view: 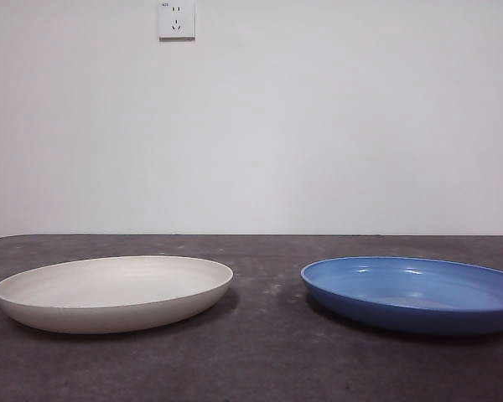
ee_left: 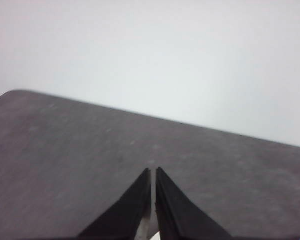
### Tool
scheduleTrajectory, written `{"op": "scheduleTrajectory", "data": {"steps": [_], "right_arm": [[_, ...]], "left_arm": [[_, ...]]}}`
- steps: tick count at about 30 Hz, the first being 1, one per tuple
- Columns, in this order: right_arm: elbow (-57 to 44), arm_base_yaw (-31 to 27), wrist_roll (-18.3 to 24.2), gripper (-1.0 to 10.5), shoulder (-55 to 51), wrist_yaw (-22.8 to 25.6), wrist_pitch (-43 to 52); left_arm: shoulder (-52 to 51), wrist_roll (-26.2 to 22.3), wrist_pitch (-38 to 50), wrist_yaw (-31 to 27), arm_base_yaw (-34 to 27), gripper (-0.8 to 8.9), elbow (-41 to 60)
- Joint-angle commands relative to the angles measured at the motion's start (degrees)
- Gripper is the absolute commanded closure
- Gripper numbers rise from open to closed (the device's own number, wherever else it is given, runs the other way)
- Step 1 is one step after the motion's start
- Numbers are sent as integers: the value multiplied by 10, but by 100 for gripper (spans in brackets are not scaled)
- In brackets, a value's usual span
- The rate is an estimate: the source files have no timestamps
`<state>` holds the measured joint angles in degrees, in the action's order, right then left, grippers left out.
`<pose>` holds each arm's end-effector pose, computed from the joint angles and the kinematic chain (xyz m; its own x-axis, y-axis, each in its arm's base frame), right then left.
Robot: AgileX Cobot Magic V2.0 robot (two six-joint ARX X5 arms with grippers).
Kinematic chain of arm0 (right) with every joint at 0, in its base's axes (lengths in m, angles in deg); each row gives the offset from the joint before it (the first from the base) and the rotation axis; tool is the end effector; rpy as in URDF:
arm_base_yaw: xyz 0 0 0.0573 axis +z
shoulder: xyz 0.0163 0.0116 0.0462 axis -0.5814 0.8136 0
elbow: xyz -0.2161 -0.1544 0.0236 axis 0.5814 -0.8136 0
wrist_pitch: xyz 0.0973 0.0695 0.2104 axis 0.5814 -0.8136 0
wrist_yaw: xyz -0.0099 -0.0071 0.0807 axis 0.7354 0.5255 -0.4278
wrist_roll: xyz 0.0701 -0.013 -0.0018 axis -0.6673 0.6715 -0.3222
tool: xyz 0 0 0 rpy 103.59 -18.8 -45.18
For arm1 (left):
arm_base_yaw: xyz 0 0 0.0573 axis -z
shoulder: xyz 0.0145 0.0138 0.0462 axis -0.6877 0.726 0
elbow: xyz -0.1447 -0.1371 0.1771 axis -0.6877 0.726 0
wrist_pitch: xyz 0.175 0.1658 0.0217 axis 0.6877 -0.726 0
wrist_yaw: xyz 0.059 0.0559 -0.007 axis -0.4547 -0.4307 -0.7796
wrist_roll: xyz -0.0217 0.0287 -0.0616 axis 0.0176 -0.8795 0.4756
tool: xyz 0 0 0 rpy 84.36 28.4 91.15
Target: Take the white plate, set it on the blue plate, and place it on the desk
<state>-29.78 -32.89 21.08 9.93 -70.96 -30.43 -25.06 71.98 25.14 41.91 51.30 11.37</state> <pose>0.1108 0.0068 0.2464 0.9924 0.0784 -0.0953 -0.0424 0.9419 0.3331 0.1149 -0.0170 0.2577 0.9872 -0.1595 0.0009 0.1541 0.9526 -0.2624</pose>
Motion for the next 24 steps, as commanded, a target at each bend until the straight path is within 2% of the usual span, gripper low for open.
{"op": "scheduleTrajectory", "data": {"steps": [1, 9, 17, 22, 24], "right_arm": [[48, 17, -8, 936, 36, -20, -19], [176, 69, 20, 936, 148, -103, -114], [269, 152, 70, 936, 200, -131, -173], [301, 206, 102, 936, 202, -137, -197], [308, 216, 108, 936, 200, -155, -197]], "left_arm": [[29, 10, -9, 22, 9, 797, -47], [127, 23, -92, 124, 30, 797, -186], [190, 22, -164, 210, 51, 797, -275], [197, 22, -187, 262, 74, 797, -301], [196, 22, -193, 270, 83, 797, -302]]}}
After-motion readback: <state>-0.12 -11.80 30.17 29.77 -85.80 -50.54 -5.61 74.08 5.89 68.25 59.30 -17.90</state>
